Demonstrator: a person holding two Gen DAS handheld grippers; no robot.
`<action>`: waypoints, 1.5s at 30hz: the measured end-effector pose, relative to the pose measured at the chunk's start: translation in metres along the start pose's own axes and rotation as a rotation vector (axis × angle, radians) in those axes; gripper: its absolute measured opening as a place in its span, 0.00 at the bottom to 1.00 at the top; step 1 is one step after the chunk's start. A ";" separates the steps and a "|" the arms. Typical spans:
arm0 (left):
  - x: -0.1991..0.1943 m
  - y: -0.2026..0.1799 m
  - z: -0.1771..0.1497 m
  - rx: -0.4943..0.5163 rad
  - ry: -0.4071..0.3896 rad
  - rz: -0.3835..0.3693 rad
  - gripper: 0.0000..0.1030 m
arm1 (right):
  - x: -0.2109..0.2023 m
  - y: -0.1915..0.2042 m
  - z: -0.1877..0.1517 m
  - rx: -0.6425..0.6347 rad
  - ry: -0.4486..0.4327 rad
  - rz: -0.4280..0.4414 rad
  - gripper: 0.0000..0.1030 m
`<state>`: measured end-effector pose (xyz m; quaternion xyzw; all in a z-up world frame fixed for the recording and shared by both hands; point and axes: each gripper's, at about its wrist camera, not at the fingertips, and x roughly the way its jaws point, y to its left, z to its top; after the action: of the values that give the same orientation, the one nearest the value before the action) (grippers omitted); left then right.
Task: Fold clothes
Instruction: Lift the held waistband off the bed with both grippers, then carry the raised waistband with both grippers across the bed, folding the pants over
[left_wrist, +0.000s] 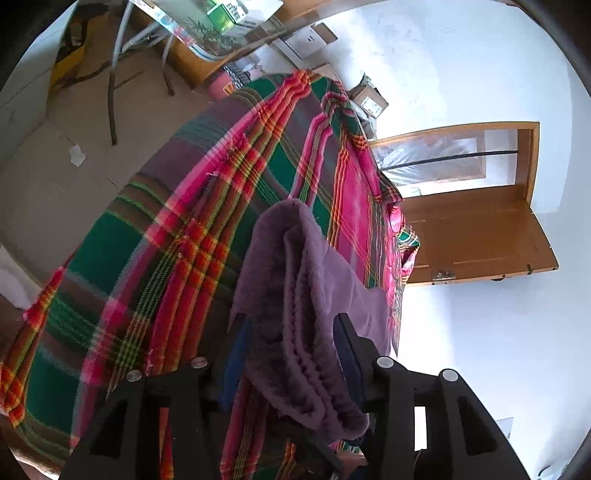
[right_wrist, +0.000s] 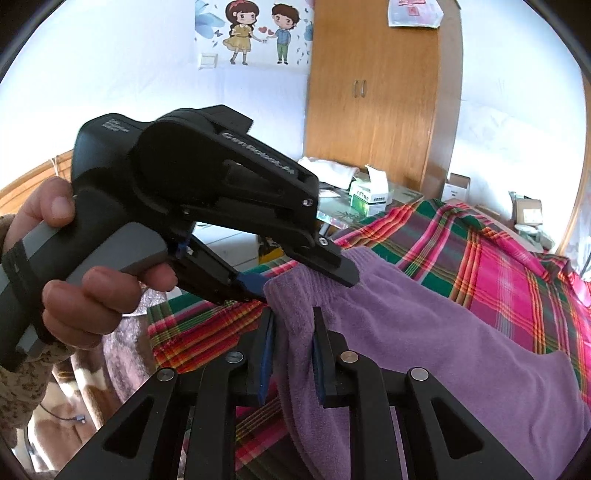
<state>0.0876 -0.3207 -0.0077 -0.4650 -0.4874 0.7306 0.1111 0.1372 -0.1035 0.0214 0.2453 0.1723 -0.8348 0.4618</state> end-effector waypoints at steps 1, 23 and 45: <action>-0.002 0.000 -0.001 0.002 -0.001 0.004 0.45 | -0.002 0.001 -0.001 0.001 -0.001 0.002 0.18; -0.012 0.020 -0.017 -0.130 0.015 -0.237 0.62 | -0.020 -0.006 -0.002 0.027 -0.076 0.022 0.18; 0.039 0.000 0.024 -0.086 0.114 -0.209 0.45 | -0.026 -0.007 -0.005 0.028 -0.097 0.056 0.18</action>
<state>0.0480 -0.3112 -0.0275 -0.4566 -0.5570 0.6660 0.1941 0.1443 -0.0793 0.0324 0.2158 0.1311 -0.8348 0.4892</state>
